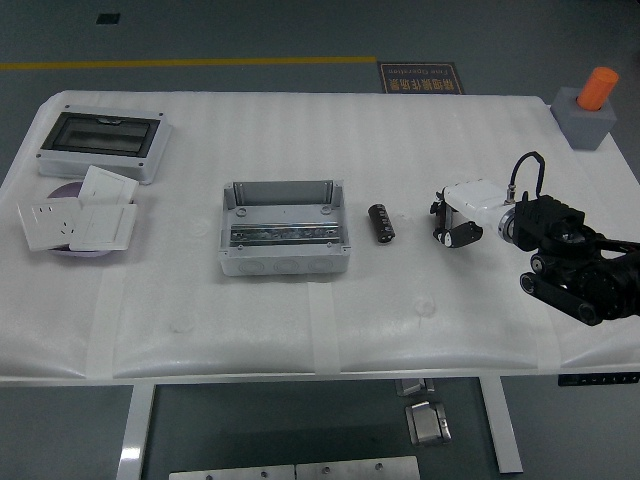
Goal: Pick up the battery,place it into the box
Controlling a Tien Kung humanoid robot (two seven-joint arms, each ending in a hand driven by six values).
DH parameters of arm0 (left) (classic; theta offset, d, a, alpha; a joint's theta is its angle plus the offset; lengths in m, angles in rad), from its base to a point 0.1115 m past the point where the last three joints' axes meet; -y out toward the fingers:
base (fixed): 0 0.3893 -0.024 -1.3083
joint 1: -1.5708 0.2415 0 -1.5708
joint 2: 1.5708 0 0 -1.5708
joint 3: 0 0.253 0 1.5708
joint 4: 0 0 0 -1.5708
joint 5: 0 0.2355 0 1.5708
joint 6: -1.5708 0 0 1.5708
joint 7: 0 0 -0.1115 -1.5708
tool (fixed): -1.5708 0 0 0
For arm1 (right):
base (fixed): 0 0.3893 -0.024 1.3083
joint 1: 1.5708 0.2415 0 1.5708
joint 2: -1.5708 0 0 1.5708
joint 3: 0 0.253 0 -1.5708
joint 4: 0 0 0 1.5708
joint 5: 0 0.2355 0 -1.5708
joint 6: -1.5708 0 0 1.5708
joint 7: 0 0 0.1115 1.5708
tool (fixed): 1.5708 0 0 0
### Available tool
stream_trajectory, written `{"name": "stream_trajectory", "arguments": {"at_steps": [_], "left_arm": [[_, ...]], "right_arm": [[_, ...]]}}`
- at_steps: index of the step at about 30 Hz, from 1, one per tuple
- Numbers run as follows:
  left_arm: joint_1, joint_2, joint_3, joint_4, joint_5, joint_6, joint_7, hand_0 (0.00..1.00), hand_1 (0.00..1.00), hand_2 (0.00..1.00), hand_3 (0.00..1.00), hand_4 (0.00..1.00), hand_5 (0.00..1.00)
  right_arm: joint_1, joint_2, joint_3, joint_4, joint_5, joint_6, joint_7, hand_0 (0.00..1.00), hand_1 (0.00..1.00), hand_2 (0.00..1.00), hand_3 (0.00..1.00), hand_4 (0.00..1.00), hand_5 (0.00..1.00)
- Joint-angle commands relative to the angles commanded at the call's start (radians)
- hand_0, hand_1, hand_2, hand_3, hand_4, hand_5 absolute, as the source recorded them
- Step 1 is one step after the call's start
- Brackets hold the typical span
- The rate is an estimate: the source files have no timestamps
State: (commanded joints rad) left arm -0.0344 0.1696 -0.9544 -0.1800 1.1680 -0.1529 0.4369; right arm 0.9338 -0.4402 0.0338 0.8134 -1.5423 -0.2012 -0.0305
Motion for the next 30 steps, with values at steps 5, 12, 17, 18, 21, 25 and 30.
{"name": "stream_trajectory", "arguments": {"at_steps": [5,12,17,18,21,25,30], "left_arm": [[0.000,0.001,-0.002,0.000,0.000,0.001,-0.001,0.631,0.658,0.496,0.556,0.461,0.204],[0.003,0.000,-0.005,0.000,-0.003,0.003,0.000,0.631,0.658,0.497,0.556,0.464,0.220],[0.008,-0.001,-0.006,0.000,-0.004,0.003,0.003,0.631,0.658,0.498,0.557,0.469,0.231],[0.009,-0.002,-0.008,0.000,-0.004,0.003,0.004,0.631,0.658,0.498,0.557,0.469,0.231],[0.013,-0.004,-0.014,0.000,0.000,0.003,0.006,0.631,0.658,0.501,0.558,0.471,0.237],[0.018,-0.005,-0.021,0.000,0.005,0.003,0.010,0.631,0.658,0.501,0.558,0.471,0.237],[0.021,-0.006,-0.025,0.000,0.007,0.003,0.011,0.631,0.658,0.504,0.559,0.473,0.243]], "right_arm": [[0.005,-0.018,0.044,0.044,-0.019,-0.013,-0.001,0.715,0.621,0.620,0.674,0.426,0.118],[-0.017,-0.056,0.185,0.165,-0.081,-0.040,-0.015,0.714,0.622,0.613,0.674,0.421,0.110],[-0.074,-0.034,0.314,0.267,-0.105,-0.061,-0.028,0.707,0.621,0.614,0.674,0.425,0.111],[-0.089,-0.022,0.338,0.287,-0.105,-0.065,-0.031,0.707,0.621,0.614,0.674,0.425,0.111],[-0.138,0.028,0.421,0.358,-0.105,-0.082,-0.037,0.707,0.618,0.611,0.672,0.431,0.117],[-0.190,0.104,0.508,0.444,-0.089,-0.105,-0.030,0.707,0.618,0.611,0.672,0.431,0.117],[-0.228,0.202,0.520,0.446,-0.080,-0.121,-0.021,0.702,0.618,0.610,0.672,0.447,0.132]]}}
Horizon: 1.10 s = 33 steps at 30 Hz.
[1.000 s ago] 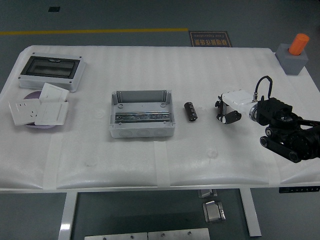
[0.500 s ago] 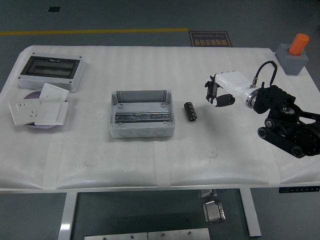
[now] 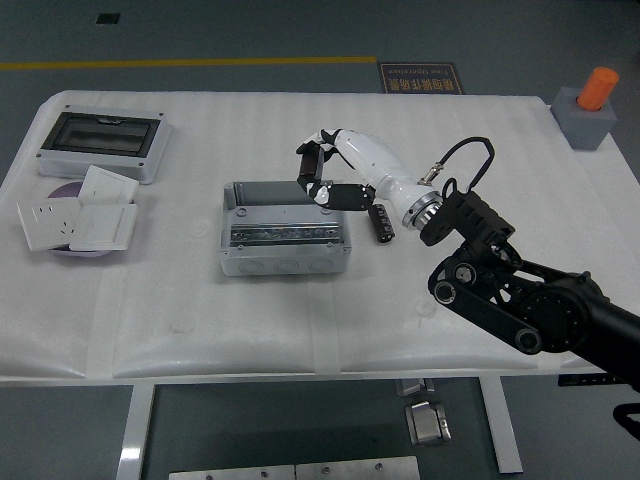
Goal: Pick up the battery,place it into the box
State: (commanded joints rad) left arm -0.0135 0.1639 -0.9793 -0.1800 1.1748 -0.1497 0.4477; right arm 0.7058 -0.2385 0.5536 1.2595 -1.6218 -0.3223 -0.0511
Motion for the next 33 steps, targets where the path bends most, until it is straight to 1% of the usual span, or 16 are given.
{"name": "stream_trajectory", "arguments": {"at_steps": [1,2,3,7,8,13,14,19,20,24,25,26,30,33], "left_arm": [[0.000,0.000,0.001,0.000,-0.002,0.000,0.000,0.631,0.658,0.504,0.559,0.473,0.243],[0.000,0.000,0.001,0.000,-0.002,0.000,0.000,0.631,0.658,0.503,0.558,0.475,0.255],[-0.001,0.000,0.002,0.000,-0.002,0.000,-0.001,0.631,0.658,0.503,0.558,0.475,0.255],[-0.002,0.000,0.001,0.000,-0.001,-0.001,0.000,0.631,0.658,0.503,0.558,0.475,0.255],[-0.002,0.001,0.001,0.000,-0.001,-0.001,0.000,0.632,0.659,0.499,0.556,0.476,0.265],[-0.003,0.001,0.001,0.000,-0.001,-0.001,0.000,0.632,0.659,0.499,0.556,0.476,0.265],[-0.004,0.001,0.003,0.000,-0.003,-0.001,0.000,0.632,0.658,0.496,0.556,0.476,0.268],[-0.006,0.001,0.005,0.000,-0.004,-0.002,-0.001,0.632,0.658,0.496,0.556,0.476,0.268],[-0.006,0.002,0.006,0.000,-0.005,-0.002,-0.001,0.632,0.658,0.492,0.553,0.477,0.271],[-0.008,0.002,0.007,0.000,-0.010,-0.001,-0.004,0.632,0.658,0.492,0.553,0.477,0.271],[-0.008,0.002,0.007,0.000,-0.011,-0.001,-0.004,0.632,0.658,0.492,0.553,0.477,0.271],[-0.008,0.001,0.008,0.000,-0.013,-0.001,-0.005,0.631,0.658,0.492,0.551,0.476,0.269],[-0.009,0.000,0.011,0.000,-0.018,-0.001,-0.006,0.631,0.658,0.492,0.551,0.476,0.269],[-0.009,0.000,0.013,0.000,-0.021,0.000,-0.008,0.631,0.658,0.493,0.553,0.470,0.264]], "right_arm": [[-0.002,0.017,-0.007,-0.012,-0.003,0.002,-0.004,0.702,0.618,0.610,0.672,0.447,0.132],[-0.003,0.028,-0.014,-0.023,-0.007,0.005,-0.009,0.693,0.613,0.620,0.674,0.487,0.161],[-0.002,0.039,-0.028,-0.041,-0.011,0.007,-0.013,0.693,0.613,0.620,0.674,0.487,0.161],[0.006,0.063,-0.069,-0.101,-0.026,0.009,-0.023,0.693,0.613,0.620,0.674,0.487,0.161],[0.007,0.067,-0.078,-0.115,-0.031,0.011,-0.027,0.752,0.706,0.756,0.766,0.683,0.278],[0.011,0.074,-0.098,-0.153,-0.046,0.016,-0.035,0.752,0.706,0.756,0.766,0.683,0.278],[0.011,0.073,-0.099,-0.156,-0.048,0.016,-0.036,0.968,0.908,0.954,0.998,0.821,0.349],[0.013,0.068,-0.102,-0.164,-0.053,0.019,-0.040,0.968,0.908,0.954,0.998,0.821,0.349],[0.013,0.066,-0.101,-0.165,-0.054,0.019,-0.040,0.997,0.939,0.981,0.998,0.887,0.384],[0.020,0.041,-0.104,-0.162,-0.049,0.022,-0.041,0.997,0.939,0.981,0.998,0.887,0.384],[0.024,0.030,-0.108,-0.161,-0.046,0.022,-0.042,0.997,0.939,0.981,0.998,0.887,0.384],[0.028,0.018,-0.112,-0.161,-0.044,0.023,-0.042,0.998,0.939,0.978,0.998,0.918,0.408],[0.048,-0.031,-0.130,-0.166,-0.039,0.025,-0.043,0.998,0.939,0.978,0.998,0.918,0.408],[0.073,-0.071,-0.161,-0.183,-0.034,0.031,-0.045,0.994,0.932,0.965,0.998,0.922,0.411]]}}
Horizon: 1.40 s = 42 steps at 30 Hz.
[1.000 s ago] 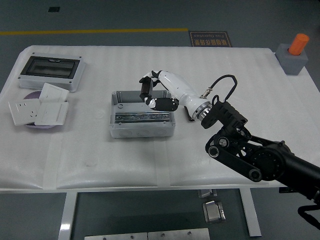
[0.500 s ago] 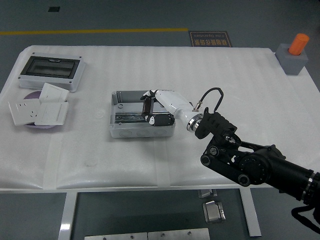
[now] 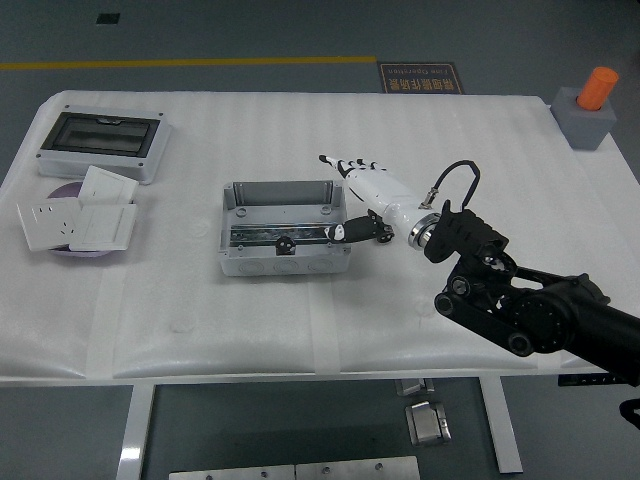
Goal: Pick up the battery,place it into the box
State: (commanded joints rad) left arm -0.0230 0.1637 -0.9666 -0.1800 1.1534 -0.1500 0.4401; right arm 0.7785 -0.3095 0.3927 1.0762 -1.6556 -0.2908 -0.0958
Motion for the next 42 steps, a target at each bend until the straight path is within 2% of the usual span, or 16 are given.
{"name": "stream_trajectory", "arguments": {"at_steps": [5,9,11,16,17,20,30,42], "left_arm": [[-0.001,0.000,0.002,0.000,-0.004,0.001,-0.002,0.631,0.657,0.492,0.554,0.465,0.259],[-0.003,-0.001,0.005,0.000,-0.006,0.002,-0.004,0.631,0.657,0.492,0.554,0.465,0.259],[-0.004,-0.001,0.006,0.000,-0.007,0.001,-0.005,0.631,0.657,0.490,0.554,0.463,0.255],[-0.007,0.000,0.011,0.000,-0.009,0.001,-0.007,0.631,0.657,0.490,0.554,0.463,0.255],[-0.008,0.000,0.012,0.000,-0.010,0.001,-0.007,0.630,0.656,0.493,0.556,0.462,0.259],[-0.009,0.001,0.016,0.000,-0.013,0.000,-0.009,0.630,0.656,0.493,0.556,0.462,0.259],[-0.017,0.002,0.028,0.000,-0.021,0.000,-0.017,0.628,0.656,0.493,0.557,0.449,0.277],[-0.025,0.006,0.030,0.000,-0.019,-0.006,-0.020,0.628,0.656,0.492,0.557,0.452,0.298]], "right_arm": [[0.043,-0.043,-0.070,-0.037,0.016,0.007,0.006,0.983,0.920,0.942,0.998,0.913,0.412],[0.073,-0.056,-0.143,-0.074,0.033,0.013,0.015,0.983,0.920,0.942,0.998,0.913,0.412],[0.086,-0.058,-0.181,-0.090,0.043,0.016,0.019,0.966,0.898,0.912,0.987,0.906,0.416],[0.121,-0.053,-0.278,-0.126,0.065,0.026,0.029,0.966,0.898,0.912,0.987,0.906,0.416],[0.126,-0.052,-0.294,-0.131,0.067,0.028,0.031,0.954,0.882,0.893,0.947,0.886,0.404],[0.142,-0.049,-0.331,-0.145,0.077,0.031,0.036,0.954,0.882,0.893,0.947,0.886,0.404],[0.170,-0.042,-0.381,-0.186,0.100,0.036,0.050,0.923,0.850,0.875,0.926,0.855,0.403],[0.181,-0.030,-0.333,-0.233,0.055,0.117,0.058,0.906,0.833,0.856,0.911,0.820,0.410]]}}
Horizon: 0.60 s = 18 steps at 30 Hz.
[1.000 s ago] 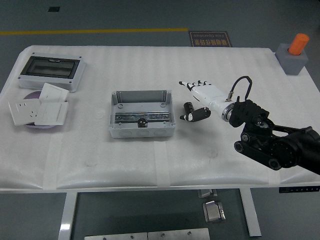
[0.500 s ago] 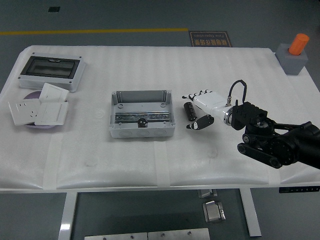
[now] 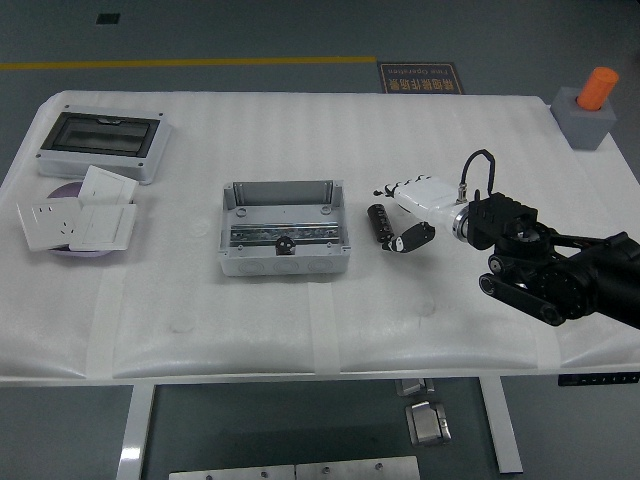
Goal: Pick up the battery,place it into the box
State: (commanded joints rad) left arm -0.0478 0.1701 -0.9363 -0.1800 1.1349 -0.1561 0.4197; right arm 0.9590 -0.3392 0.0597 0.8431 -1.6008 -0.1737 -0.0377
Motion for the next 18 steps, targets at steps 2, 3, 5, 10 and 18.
{"name": "stream_trajectory", "arguments": {"at_steps": [2,3,5,10,18], "left_arm": [[-0.001,0.000,0.000,0.000,0.001,-0.001,0.000,0.628,0.656,0.492,0.557,0.452,0.298],[-0.001,0.000,-0.002,0.000,0.002,-0.002,0.001,0.628,0.656,0.492,0.557,0.452,0.298],[-0.001,0.001,-0.005,0.000,0.006,-0.003,0.002,0.627,0.654,0.491,0.555,0.455,0.302],[-0.003,0.002,-0.012,0.000,0.015,-0.006,0.005,0.627,0.654,0.491,0.555,0.455,0.302],[-0.006,0.003,-0.004,0.000,0.008,-0.007,0.003,0.627,0.654,0.484,0.554,0.457,0.317]], "right_arm": [[0.000,0.003,0.008,-0.003,-0.007,0.011,0.000,0.906,0.833,0.856,0.911,0.820,0.410],[0.000,0.006,0.011,-0.004,-0.010,0.016,0.001,0.906,0.833,0.856,0.911,0.820,0.410],[0.000,0.010,0.020,-0.007,-0.018,0.029,0.001,0.902,0.826,0.850,0.908,0.800,0.400],[-0.001,0.026,0.046,-0.018,-0.045,0.066,0.005,0.902,0.826,0.850,0.908,0.800,0.400],[-0.010,0.043,0.087,-0.045,-0.099,0.123,0.018,0.896,0.821,0.845,0.905,0.789,0.395]]}}
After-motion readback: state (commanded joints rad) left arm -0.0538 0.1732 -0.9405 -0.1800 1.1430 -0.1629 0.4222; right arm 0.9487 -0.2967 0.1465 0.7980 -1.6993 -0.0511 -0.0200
